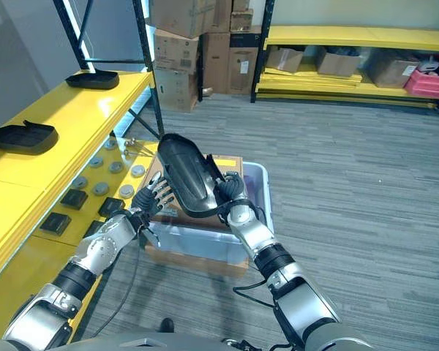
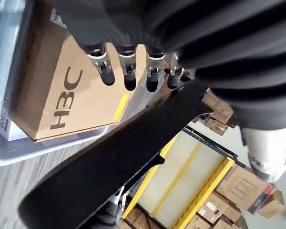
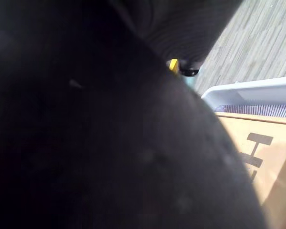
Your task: Move parts from the plastic box to the shelf.
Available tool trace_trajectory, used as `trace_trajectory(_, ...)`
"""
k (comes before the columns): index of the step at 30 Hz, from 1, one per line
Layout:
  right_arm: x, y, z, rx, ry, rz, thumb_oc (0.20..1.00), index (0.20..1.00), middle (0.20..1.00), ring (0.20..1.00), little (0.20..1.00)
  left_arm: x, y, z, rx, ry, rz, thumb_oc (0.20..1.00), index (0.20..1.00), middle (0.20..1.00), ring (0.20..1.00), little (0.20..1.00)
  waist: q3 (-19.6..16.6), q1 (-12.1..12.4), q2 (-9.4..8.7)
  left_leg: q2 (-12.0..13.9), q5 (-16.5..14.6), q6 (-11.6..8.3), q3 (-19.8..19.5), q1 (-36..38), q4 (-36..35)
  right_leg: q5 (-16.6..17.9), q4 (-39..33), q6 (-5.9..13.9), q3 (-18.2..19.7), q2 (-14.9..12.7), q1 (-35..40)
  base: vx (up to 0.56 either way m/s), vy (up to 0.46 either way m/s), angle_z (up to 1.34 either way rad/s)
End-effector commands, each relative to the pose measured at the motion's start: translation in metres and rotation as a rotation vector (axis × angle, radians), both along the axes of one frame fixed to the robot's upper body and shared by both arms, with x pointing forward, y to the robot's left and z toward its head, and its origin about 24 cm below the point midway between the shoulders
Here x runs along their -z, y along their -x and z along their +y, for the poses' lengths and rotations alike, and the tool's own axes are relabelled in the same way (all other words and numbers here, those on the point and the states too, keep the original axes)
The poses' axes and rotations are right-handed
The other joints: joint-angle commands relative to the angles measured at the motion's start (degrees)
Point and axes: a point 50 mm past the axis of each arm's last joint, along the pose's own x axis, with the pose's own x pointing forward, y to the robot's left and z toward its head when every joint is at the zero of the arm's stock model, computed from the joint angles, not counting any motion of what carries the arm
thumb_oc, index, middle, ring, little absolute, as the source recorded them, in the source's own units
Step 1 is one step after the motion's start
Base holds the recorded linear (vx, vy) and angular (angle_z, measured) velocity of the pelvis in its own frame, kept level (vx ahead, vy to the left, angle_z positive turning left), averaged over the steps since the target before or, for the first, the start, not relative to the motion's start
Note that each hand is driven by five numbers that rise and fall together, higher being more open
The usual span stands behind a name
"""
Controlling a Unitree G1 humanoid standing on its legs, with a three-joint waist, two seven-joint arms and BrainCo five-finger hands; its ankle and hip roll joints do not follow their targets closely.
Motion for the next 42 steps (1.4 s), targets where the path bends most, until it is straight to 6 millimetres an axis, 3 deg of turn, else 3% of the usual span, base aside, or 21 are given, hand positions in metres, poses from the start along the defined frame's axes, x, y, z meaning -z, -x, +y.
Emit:
trace_trajectory(1, -0.034, -0.011, 0.022, -0.076, -0.025, -0.154, 0.2, 0.2, 0.2, 0.2, 0.2, -0.02, -0.011, -0.009, 0.056, -0.034, -0.095, 1.0, 1.0, 1.0, 1.0, 1.0, -0.7, 1.6, -4.9, -0.6, -3.8, 0.51, -0.4, 1.0, -0.5, 7.0, -7.0, 7.29, 0.9, -8.1, 2.3, 0.0, 0.0, 0.0)
trace_trajectory(7, -0.027, -0.012, 0.029, -0.09, -0.011, -0.12, 0.2, 0.2, 0.2, 0.2, 0.2, -0.006, -0.003, -0.03, 0.179, -0.068, -0.046, 1.0, 1.0, 1.0, 1.0, 1.0, -0.7, 0.9, -4.77, -0.5, -3.9, 0.6, 0.0, 1.2, -0.6, 6.8, -6.9, 7.33, 1.3, -8.1, 2.2, 0.0, 0.0, 0.0)
trace_trajectory(12, -0.019, -0.012, 0.034, -0.098, 0.037, -0.072, 0.2, 0.2, 0.2, 0.2, 0.2, -0.007, -0.002, -0.038, 0.233, -0.101, -0.075, 1.0, 1.0, 1.0, 1.0, 1.0, -1.1, 0.9, -4.7, -0.5, -4.0, 0.61, 0.1, 1.4, -0.8, 6.7, -7.0, 7.42, 1.4, -8.2, 2.2, 0.0, 0.0, 0.0)
trace_trajectory(22, -0.004, -0.008, 0.051, -0.218, 0.165, -0.021, 0.2, 0.2, 0.2, 0.2, 0.2, -0.009, -0.004, -0.041, 0.273, -0.195, -0.103, 1.0, 1.0, 1.0, 1.0, 1.0, -1.1, 1.5, -4.4, -0.7, -4.1, 0.62, -0.3, 1.3, -0.7, 6.6, -6.9, 7.52, 1.4, -8.3, 2.2, 0.0, 0.0, 0.0)
trace_trajectory(30, -0.006, -0.005, 0.066, -0.267, 0.183, -0.035, 0.2, 0.2, 0.2, 0.2, 0.2, -0.001, 0.0, -0.038, 0.31, -0.29, -0.097, 1.0, 1.0, 1.0, 1.0, 1.0, -0.6, 2.2, -4.18, -0.9, -4.0, 0.62, -0.9, 1.4, -0.7, 6.5, -6.8, 7.49, 1.0, -8.3, 2.6, 0.0, 0.0, 0.0)
trace_trajectory(31, -0.005, -0.004, 0.068, -0.265, 0.183, -0.036, 0.2, 0.2, 0.2, 0.2, 0.2, -0.001, 0.0, -0.038, 0.307, -0.306, -0.099, 0.831, 0.831, 0.831, 0.831, 0.831, -0.6, 2.2, -4.15, -0.9, -4.0, 0.63, -0.9, 1.4, -0.7, 6.4, -6.8, 7.47, 1.0, -8.3, 2.6, -0.01, 0.002, 0.04)
trace_trajectory(32, -0.005, -0.003, 0.069, -0.263, 0.182, -0.036, 0.2, 0.2, 0.2, 0.2, 0.2, -0.001, 0.0, -0.037, 0.305, -0.312, -0.103, 0.457, 0.457, 0.457, 0.457, 0.457, -0.5, 2.3, -4.14, -0.9, -4.1, 0.64, -1.0, 1.4, -0.7, 6.4, -6.8, 7.46, 1.0, -8.3, 2.6, -0.01, 0.001, 0.04)
trace_trajectory(33, -0.005, -0.003, 0.069, -0.261, 0.182, -0.038, 0.2, 0.2, 0.2, 0.2, 0.2, -0.001, -0.001, -0.037, 0.305, -0.314, -0.109, 0.2, 0.2, 0.2, 0.2, 0.2, -0.5, 2.3, -4.14, -0.9, -4.1, 0.65, -1.0, 1.3, -0.7, 6.4, -6.8, 7.42, 0.9, -8.3, 2.7, -0.01, 0.001, 0.04)
trace_trajectory(42, -0.005, -0.004, 0.065, -0.233, 0.143, -0.05, 0.2, 0.2, 0.2, 0.2, 0.2, -0.01, -0.007, -0.034, 0.267, -0.346, -0.189, 0.2, 0.2, 0.2, 0.2, 0.2, -0.4, 2.4, -4.11, -0.8, -4.1, 0.57, -1.2, 1.5, -0.7, 6.3, -6.8, 7.27, 0.9, -8.2, 2.9, 0.0, 0.0, 0.0)
